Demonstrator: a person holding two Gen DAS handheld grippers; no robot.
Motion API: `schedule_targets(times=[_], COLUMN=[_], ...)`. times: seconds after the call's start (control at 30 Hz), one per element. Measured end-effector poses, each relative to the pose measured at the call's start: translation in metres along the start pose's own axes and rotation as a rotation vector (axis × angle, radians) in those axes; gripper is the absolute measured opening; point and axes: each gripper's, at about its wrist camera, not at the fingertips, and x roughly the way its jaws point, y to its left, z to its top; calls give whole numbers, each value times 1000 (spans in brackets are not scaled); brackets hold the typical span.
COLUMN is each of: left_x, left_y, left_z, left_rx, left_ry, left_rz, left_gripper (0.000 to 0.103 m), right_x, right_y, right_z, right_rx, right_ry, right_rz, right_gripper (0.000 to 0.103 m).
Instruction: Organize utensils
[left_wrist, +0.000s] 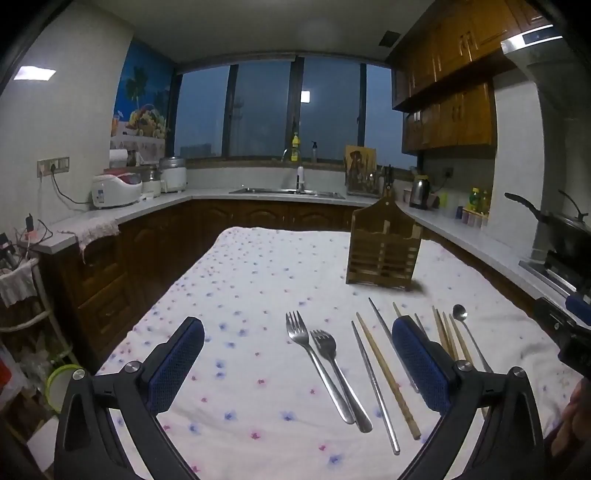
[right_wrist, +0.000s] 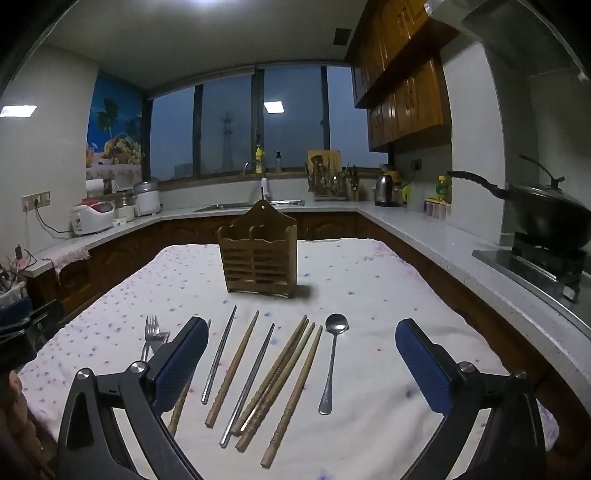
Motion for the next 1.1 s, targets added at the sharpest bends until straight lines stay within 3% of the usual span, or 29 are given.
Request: schedule_targets(times=[1.1], left_x=[-4], left_y=[-10], left_z=[0], left_rx=[41], left_ry=[-28], left_rz=[8], left_gripper=[102], right_x=[-8], right_y=[-10], right_z=[-7], right_rx=[55], right_ry=[-52], right_rz=[41], right_gripper=[102])
